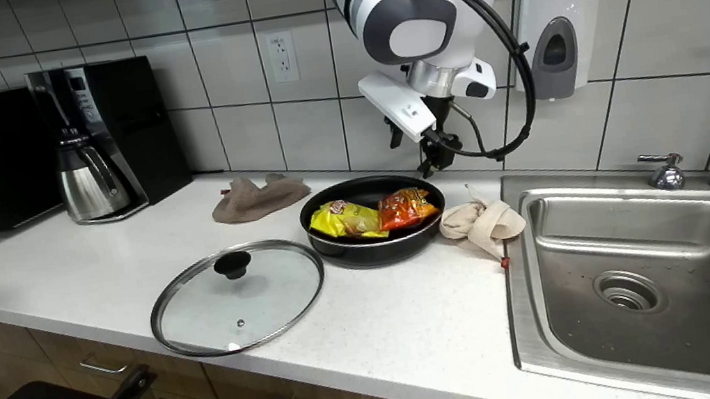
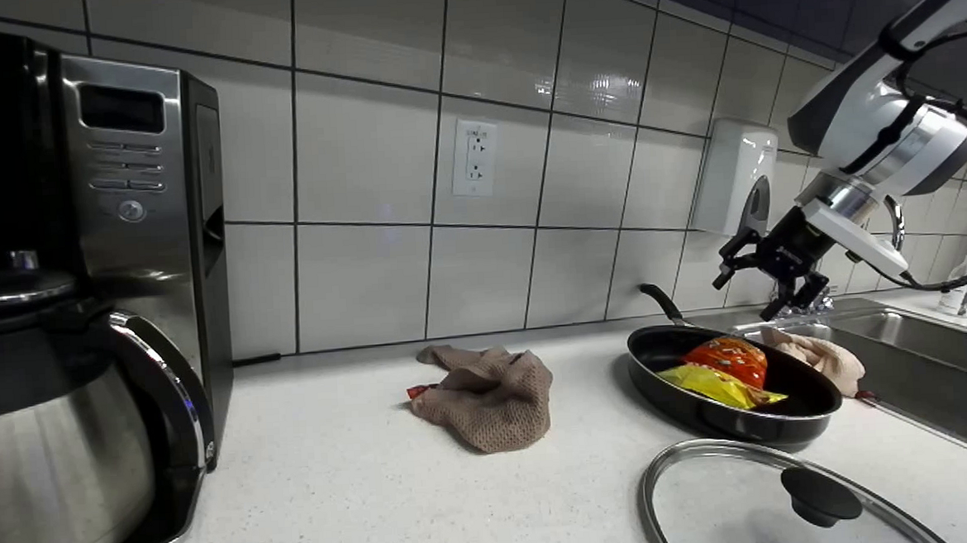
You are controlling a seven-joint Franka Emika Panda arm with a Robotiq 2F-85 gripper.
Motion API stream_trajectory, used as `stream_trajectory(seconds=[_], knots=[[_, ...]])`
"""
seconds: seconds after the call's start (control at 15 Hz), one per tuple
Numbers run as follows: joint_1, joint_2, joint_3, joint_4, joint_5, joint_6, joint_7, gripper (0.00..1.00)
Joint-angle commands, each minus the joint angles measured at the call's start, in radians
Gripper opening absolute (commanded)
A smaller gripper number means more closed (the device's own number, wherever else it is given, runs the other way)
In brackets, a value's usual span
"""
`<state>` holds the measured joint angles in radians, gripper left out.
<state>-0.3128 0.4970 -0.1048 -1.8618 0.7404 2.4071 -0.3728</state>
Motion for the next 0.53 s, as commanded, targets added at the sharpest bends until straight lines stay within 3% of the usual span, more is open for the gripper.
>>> stream_trajectory(seconds=[0.0,0.47], knots=[[-0.003,-0.131,0.009,-0.137,-0.074,-0.007,-0.054,1.0],[0.022,-0.296,0.015,-0.377,-0.182,0.096,-0.145,1.0]])
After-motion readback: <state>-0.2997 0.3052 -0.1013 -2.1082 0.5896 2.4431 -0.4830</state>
